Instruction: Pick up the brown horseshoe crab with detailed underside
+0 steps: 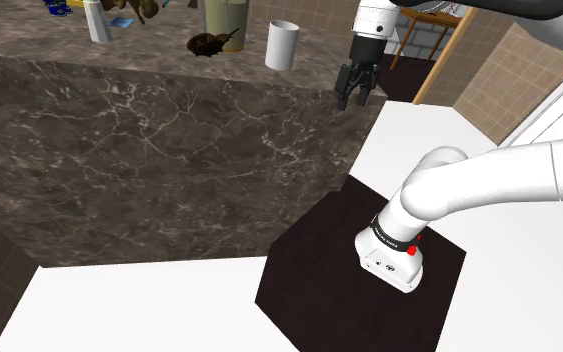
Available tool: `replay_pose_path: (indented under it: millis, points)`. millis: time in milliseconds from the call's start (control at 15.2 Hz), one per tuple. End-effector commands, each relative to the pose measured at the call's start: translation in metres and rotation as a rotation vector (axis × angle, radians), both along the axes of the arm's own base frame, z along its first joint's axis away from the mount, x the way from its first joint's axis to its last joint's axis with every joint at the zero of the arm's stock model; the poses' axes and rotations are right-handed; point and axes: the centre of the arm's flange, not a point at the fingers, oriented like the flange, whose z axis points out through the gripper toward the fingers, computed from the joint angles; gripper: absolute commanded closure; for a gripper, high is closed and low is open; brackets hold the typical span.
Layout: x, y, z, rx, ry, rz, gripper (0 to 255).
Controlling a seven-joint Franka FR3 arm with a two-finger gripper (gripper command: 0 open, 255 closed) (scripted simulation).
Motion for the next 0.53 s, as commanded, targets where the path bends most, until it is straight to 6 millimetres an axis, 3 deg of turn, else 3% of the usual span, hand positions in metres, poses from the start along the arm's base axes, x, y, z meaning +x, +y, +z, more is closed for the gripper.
replay_pose_path:
  millis: [0,462]
  points:
    - [0.000,0.000,0.000,0.000,0.000,0.000,0]
    - [0.051,0.050,0.014,0.068,-0.043,-0.231,0]
